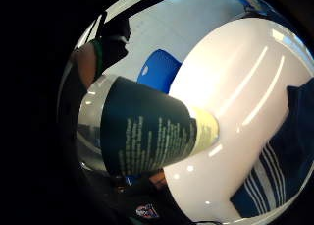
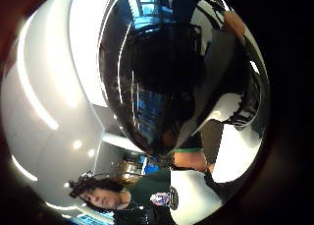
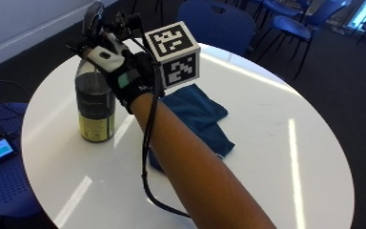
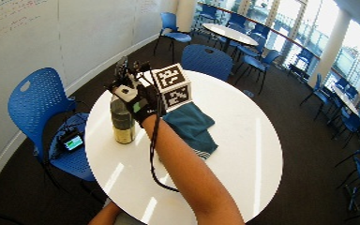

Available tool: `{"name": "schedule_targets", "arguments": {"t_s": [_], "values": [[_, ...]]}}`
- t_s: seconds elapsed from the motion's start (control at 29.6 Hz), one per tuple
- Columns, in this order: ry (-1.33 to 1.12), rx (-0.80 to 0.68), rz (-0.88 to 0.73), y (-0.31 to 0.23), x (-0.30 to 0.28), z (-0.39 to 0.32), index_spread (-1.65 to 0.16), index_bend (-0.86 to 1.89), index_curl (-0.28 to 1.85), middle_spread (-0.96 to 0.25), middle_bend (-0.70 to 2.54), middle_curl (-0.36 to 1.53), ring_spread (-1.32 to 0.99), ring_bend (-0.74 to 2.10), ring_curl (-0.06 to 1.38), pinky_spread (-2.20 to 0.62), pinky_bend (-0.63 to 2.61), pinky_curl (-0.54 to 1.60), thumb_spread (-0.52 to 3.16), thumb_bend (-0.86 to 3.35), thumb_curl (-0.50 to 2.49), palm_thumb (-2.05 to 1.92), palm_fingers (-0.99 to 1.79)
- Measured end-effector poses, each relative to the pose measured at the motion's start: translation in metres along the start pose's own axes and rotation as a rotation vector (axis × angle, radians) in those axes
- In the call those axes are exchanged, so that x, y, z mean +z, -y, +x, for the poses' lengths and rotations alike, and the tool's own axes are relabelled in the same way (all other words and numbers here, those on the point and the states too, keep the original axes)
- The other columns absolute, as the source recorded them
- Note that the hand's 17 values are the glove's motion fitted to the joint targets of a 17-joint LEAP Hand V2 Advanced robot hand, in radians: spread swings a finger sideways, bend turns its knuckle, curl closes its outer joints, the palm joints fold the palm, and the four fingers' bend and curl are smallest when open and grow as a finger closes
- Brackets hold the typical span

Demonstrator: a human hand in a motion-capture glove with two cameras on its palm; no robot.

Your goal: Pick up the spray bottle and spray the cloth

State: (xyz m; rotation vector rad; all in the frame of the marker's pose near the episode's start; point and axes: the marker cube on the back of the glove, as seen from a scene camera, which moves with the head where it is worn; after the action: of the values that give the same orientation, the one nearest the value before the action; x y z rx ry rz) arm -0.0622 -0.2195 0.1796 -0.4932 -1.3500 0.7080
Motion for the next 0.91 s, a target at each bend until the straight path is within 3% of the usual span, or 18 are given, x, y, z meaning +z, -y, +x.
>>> {"name": "schedule_targets", "arguments": {"t_s": [0.51,0.91], "values": [[0.014,0.044,0.009,-0.006,-0.006,0.015,-0.34,0.17,0.38,-0.12,0.35,0.41,-0.15,0.35,0.36,0.16,0.13,0.23,0.98,-0.02,0.62,0.72,0.79],[-0.021,-0.02,0.025,-0.03,-0.017,0.003,-0.34,0.18,0.39,-0.11,0.31,0.4,-0.14,0.33,0.36,0.17,0.13,0.21,1.01,-0.02,0.58,0.72,0.76]]}}
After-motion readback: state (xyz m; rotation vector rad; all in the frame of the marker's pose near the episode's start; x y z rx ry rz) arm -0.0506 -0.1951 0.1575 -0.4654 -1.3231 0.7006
